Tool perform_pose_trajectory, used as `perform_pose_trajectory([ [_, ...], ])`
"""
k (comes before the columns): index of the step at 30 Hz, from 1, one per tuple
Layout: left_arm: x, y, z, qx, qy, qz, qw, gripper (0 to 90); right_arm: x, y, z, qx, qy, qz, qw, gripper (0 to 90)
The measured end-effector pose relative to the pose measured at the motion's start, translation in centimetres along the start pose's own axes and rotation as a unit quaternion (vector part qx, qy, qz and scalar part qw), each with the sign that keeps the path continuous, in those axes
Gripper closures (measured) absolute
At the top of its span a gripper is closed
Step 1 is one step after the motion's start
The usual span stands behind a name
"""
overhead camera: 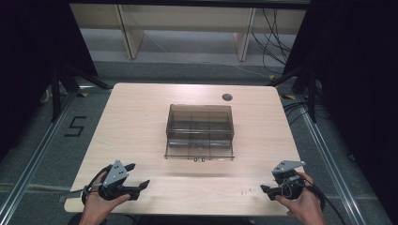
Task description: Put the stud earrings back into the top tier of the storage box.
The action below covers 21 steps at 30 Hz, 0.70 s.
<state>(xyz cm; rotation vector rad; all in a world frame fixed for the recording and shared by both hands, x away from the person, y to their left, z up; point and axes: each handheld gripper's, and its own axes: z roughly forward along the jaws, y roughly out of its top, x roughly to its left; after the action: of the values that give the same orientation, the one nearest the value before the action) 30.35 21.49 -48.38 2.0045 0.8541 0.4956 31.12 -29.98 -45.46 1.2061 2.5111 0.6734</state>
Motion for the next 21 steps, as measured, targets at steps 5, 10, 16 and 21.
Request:
perform_pose_trajectory([
  [5,0.1,0.0,-0.1,0.004,0.001,0.009,0.9999,21.1,0.2,1.0,-0.2,0.027,0.003,-0.033,0.9991,42.6],
  [10,0.0,0.0,0.0,0.002,0.003,0.004,1.0000,21.0,1.3,2.7,-0.1,0.063,0.017,-0.051,0.9966,50.9],
  [16,0.1,0.0,-0.1,0.005,0.003,0.009,0.9999,21.0,2.1,4.2,0.6,0.086,0.035,-0.089,0.9917,58.8],
  [21,0.1,0.0,0.0,-0.003,0.001,0.003,1.0000,21.0,2.4,5.2,1.5,0.101,0.042,-0.108,0.9881,64.6],
])
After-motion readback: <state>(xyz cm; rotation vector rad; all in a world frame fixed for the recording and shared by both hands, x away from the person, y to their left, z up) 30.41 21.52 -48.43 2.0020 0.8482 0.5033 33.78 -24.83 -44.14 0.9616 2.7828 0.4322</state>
